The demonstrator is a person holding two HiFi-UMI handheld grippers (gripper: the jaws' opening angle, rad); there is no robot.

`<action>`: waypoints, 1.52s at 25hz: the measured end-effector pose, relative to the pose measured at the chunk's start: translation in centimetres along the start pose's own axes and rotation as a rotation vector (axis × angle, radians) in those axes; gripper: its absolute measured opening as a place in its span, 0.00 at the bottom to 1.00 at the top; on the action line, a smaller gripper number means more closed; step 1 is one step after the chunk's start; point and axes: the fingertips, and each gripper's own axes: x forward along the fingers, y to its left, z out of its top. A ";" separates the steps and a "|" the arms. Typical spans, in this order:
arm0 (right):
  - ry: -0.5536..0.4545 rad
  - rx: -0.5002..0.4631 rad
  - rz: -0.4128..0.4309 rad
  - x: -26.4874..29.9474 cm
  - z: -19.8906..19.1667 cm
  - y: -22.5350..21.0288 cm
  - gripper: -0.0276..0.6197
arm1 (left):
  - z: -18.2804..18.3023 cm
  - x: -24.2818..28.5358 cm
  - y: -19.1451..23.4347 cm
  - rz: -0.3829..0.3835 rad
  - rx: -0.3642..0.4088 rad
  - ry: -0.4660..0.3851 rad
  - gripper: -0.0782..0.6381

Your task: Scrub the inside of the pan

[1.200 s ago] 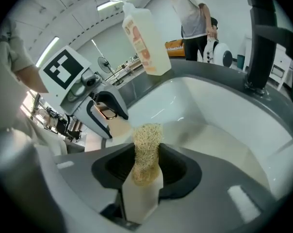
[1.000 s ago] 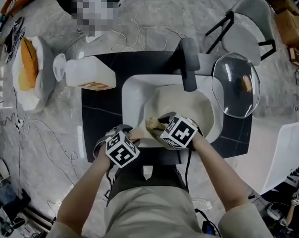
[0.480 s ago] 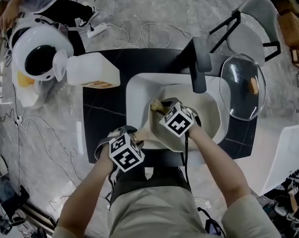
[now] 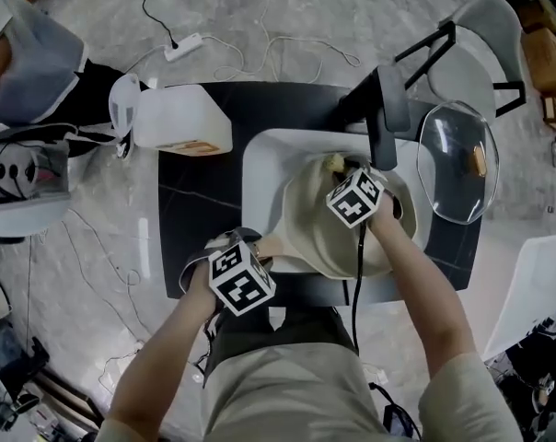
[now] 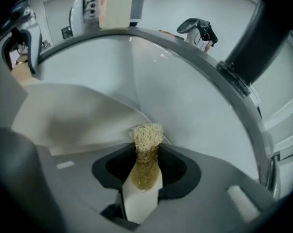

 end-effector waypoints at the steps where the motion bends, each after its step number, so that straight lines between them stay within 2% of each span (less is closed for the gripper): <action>1: 0.036 -0.012 -0.011 -0.3 -0.8 -0.5 0.27 | -0.1 0.1 0.0 -0.004 0.000 0.007 0.39; 4: 0.160 -0.057 -0.032 -1.2 -3.5 -1.8 0.27 | -0.4 0.3 0.0 -0.006 -0.006 0.016 0.39; 7: 0.291 -0.073 0.009 -2.2 -6.5 -1.6 0.27 | -0.5 0.4 -0.1 -0.005 -0.011 0.009 0.39; 12: 0.550 -0.132 0.181 -4.9 -10.7 1.9 0.27 | -0.2 0.3 -0.1 -0.028 -0.002 0.015 0.39; 15: 0.637 -0.126 0.290 -7.3 -11.8 4.0 0.27 | -0.2 0.4 -0.1 -0.033 0.000 0.011 0.39; 17: 0.656 -0.094 0.381 -9.3 -12.0 5.5 0.27 | -0.3 0.4 -0.2 -0.032 0.001 0.007 0.39; 19: 0.634 -0.053 0.465 -11.0 -11.8 6.9 0.27 | -0.3 0.4 -0.2 -0.031 0.003 0.004 0.39; 24: 0.485 0.017 0.731 -13.0 -8.3 12.6 0.26 | -0.2 0.2 -0.1 -0.033 0.007 -0.008 0.39; 26: 0.436 0.013 0.788 -12.9 -6.5 14.8 0.26 | -0.2 0.2 -0.1 -0.040 0.006 -0.009 0.39; 29: 0.366 0.006 0.771 -11.3 -4.1 16.0 0.26 | -0.1 0.2 0.0 -0.040 0.011 -0.008 0.39; 31: 0.307 0.039 0.737 -9.6 -2.4 15.9 0.26 | -0.1 0.2 -0.1 -0.039 0.015 -0.005 0.39; 34: 0.223 0.073 0.638 -6.5 -0.4 14.6 0.27 | -0.2 0.2 -0.1 -0.038 0.018 -0.007 0.39; 38: 0.171 0.018 0.487 -3.3 0.7 11.6 0.27 | -0.2 0.1 -0.1 -0.039 0.021 -0.007 0.39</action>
